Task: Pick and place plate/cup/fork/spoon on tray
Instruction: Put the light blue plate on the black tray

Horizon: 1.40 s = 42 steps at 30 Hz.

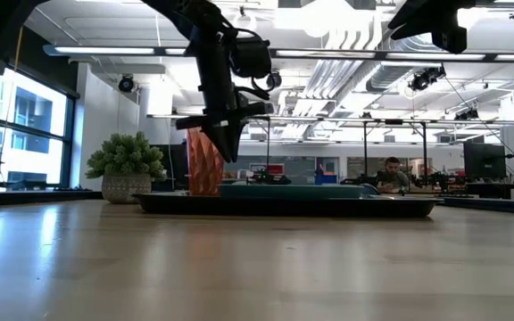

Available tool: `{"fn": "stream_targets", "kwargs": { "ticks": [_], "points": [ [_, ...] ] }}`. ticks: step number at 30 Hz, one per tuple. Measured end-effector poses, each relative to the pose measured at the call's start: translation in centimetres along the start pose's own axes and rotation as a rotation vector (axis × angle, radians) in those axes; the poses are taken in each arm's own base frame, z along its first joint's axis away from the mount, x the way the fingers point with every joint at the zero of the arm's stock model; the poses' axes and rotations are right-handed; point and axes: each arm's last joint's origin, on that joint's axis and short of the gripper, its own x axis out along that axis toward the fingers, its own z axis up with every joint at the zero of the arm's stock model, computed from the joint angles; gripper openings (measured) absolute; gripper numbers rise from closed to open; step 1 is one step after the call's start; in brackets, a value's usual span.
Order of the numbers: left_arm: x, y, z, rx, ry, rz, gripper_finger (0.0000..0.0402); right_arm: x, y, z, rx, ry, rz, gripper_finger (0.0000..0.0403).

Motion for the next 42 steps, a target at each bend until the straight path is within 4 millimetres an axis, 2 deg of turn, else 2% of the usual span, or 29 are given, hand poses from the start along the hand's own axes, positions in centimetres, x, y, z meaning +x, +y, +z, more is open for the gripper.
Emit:
{"fn": "stream_targets", "kwargs": {
  "ticks": [5, 10, 14, 19, 24, 29, 35, 42],
  "points": [
    [-0.4, -0.7, -0.7, 0.026, -0.005, -0.007, 0.0039, 0.0, 0.0, 0.0, 0.032, 0.000, -0.001, 0.0072],
    [-2.7, -1.0, -1.2, 0.049, -0.079, -0.015, 0.0039, 0.3, -0.1, -0.1, 0.108, -0.001, -0.042, 0.0072],
    [-6.0, -1.2, -1.7, 0.082, -0.139, -0.076, 0.0039, 1.1, -0.4, -0.5, 0.148, 0.032, -0.123, 0.0072],
    [-10.7, -1.4, -3.5, 0.173, -0.224, -0.165, 0.0039, 2.6, -0.9, -0.7, 0.144, 0.081, -0.218, 0.0072],
    [-15.2, -0.8, -5.3, 0.230, -0.331, -0.212, 0.0039, 4.7, -1.6, -0.5, 0.170, 0.117, -0.305, 0.0072],
    [-18.6, 0.1, -6.9, 0.288, -0.402, -0.256, 0.0039, 7.2, -2.4, -0.6, 0.224, 0.214, -0.362, 0.0072],
    [-20.7, 1.2, -7.9, 0.352, -0.455, -0.248, 0.0039, 10.0, -3.1, -1.2, 0.305, 0.312, -0.425, 0.0072],
    [-20.9, 2.3, -8.3, 0.396, -0.433, -0.182, 0.0039, 12.6, -3.7, -2.1, 0.388, 0.387, -0.492, 0.0072]
  ]
}}
